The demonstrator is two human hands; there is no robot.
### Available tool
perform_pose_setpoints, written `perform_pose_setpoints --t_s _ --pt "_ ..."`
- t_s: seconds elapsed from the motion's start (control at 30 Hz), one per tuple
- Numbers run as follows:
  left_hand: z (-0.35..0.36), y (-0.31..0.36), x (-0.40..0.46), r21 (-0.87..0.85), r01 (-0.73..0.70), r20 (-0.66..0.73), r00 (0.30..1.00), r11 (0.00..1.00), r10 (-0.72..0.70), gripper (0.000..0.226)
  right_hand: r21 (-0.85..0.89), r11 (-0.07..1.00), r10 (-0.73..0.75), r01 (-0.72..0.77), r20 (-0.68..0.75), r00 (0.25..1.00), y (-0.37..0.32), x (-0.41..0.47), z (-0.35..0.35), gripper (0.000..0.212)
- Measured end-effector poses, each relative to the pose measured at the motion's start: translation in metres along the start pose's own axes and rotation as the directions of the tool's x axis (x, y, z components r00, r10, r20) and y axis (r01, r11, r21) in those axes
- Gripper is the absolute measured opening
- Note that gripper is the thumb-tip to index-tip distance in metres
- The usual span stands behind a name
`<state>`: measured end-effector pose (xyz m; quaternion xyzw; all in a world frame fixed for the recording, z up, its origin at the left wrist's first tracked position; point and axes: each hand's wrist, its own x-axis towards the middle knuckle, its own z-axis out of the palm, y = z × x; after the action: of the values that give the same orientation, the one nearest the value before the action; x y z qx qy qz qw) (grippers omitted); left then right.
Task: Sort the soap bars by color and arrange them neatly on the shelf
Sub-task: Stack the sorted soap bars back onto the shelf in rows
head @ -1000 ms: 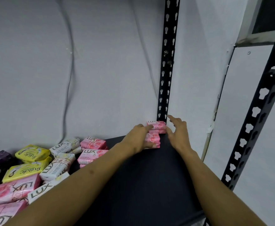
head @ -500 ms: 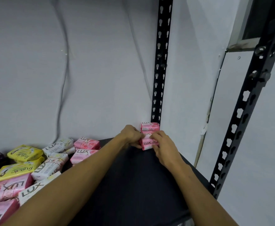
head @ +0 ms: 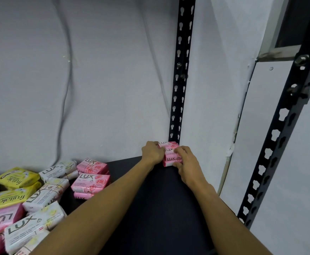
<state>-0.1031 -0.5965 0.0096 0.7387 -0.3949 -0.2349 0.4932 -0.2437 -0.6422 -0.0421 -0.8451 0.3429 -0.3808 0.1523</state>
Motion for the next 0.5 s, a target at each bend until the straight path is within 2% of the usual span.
perform_pose_setpoints --t_s 0.17,0.3,0.5 --pt "0.0042 -0.0007 0.0037 0.008 0.005 -0.019 1.000 1.000 -0.005 0.043 0.023 0.999 -0.030 0.030 -0.020 0.999 0.0044 0.0024 0.0000 0.035" --pt "0.0034 0.0010 0.0011 0.015 0.003 -0.011 1.000 1.000 -0.003 0.034 0.051 0.998 -0.042 0.042 0.005 0.999 0.0048 0.0014 0.0005 0.044" --pt "0.0035 0.0008 -0.0047 -0.006 0.017 -0.025 1.000 1.000 -0.017 0.038 0.072 0.997 -0.004 0.002 0.020 1.000 0.0055 0.0016 -0.0018 0.046"
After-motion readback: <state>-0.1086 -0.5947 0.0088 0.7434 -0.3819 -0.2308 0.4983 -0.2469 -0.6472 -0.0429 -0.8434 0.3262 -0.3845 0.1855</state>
